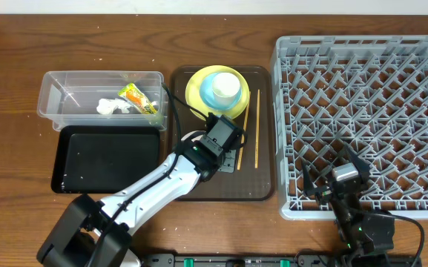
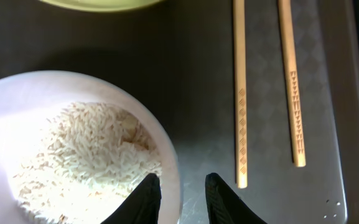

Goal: Sort waste into correct bins and load items into the dishwasher rack
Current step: 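Lift the pink bowl and carry it left over the black tray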

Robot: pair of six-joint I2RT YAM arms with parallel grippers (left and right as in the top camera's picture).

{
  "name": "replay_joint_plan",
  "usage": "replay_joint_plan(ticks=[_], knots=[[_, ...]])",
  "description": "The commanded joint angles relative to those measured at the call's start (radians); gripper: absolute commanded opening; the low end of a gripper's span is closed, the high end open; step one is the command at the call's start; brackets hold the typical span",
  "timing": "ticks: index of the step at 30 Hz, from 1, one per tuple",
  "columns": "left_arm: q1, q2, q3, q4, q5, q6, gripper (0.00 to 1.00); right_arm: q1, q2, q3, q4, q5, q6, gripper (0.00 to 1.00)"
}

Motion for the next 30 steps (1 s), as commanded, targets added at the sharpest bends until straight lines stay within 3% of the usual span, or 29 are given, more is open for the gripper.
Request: replay_joint_plan(ticks=[1,9,12,15,30], knots=[[-0.003,0.034,-0.012,0.012,-0.020,-0.009,0.27,0.008,0.002,-0.002,-0.004,-0.001,-0.010,0.99],[-0.003,0.070,-0.012,0.020,-0.031,-0.009,0.27,0.008,0.002,-0.002,-0.004,-0.001,-0.010,0.99],[-0.003,0.070,-0.012,0.019,-0.047,-0.008,0.14,0.008,0.002,-0.002,-0.004,-0.001,-0.010,0.99],[-0.003,0.070,-0.012,0.019,-0.050,-0.008,0.10,0.008,0.002,-0.002,-0.004,-0.001,-0.010,0.99],[-0.003,0.061,0.001,0.019,-0.050,-0.005,0.06,0.008,0.002,-0.002,-0.004,-0.001,-0.010,0.99]])
